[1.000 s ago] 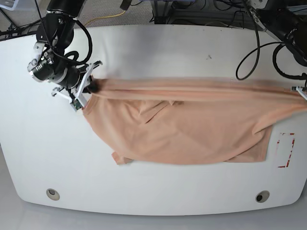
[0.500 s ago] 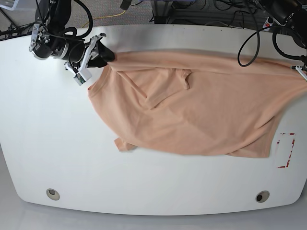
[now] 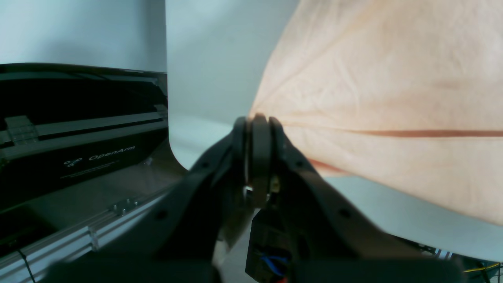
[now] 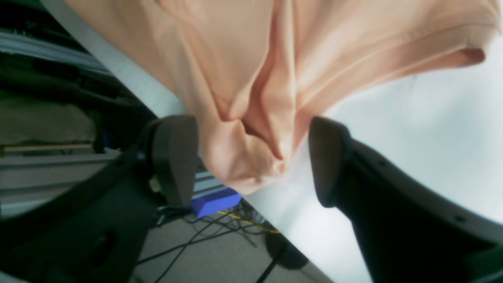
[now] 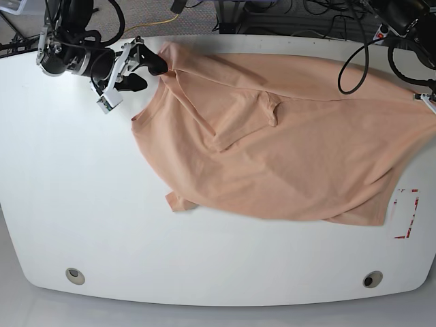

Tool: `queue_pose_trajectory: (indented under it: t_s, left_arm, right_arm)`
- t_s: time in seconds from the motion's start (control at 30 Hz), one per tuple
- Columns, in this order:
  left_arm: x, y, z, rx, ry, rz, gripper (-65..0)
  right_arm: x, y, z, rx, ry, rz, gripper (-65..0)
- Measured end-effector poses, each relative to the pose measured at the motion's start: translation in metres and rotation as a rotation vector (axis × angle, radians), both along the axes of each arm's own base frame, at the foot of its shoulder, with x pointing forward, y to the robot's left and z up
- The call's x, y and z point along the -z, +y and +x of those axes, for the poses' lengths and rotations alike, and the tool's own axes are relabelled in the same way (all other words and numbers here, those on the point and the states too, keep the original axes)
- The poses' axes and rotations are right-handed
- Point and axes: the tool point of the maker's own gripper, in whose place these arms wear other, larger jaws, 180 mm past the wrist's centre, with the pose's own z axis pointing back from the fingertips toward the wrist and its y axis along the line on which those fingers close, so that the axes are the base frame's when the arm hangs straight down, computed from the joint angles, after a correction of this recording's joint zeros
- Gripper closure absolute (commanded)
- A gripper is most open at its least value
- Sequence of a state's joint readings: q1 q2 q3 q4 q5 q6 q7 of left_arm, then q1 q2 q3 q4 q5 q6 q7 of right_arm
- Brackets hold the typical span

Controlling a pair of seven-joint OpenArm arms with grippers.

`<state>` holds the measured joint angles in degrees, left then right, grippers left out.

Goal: Fold the T-shirt properly
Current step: 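Lay the shirt down, pulling both grippers apart along its edge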

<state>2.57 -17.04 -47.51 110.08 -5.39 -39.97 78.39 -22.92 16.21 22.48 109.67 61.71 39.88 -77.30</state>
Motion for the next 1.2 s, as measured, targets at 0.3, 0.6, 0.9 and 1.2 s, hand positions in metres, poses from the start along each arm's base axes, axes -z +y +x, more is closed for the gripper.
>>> queue_pose_trajectory:
  t_s: [0.3, 0.6, 0.9, 1.2]
  left_arm:
    - [-0.001, -0.003, 0.008, 0.038, -0.025, 0.015, 0.0]
    - [0.008, -0.012, 0.008, 0.092, -0.03, 0.008, 0.0]
    - [0.008, -0.013, 0.01, 0.1, -0.034, 0.006, 0.0]
    - [0.001, -0.001, 0.003, 0.102, -0.009, 0.045, 0.0]
  right_arm:
    - [0.031, 0.016, -0.006, 0.074, 0.113, 0.116, -42.3]
    - [0.044, 0.019, -0.024, 0.121, 0.169, 0.156, -24.6]
    - [0.046, 0.016, -0.027, 0.124, 0.177, 0.152, -4.4]
    - [0.046, -0.026, -0.031, 0.045, 0.2, 0.004, -4.3]
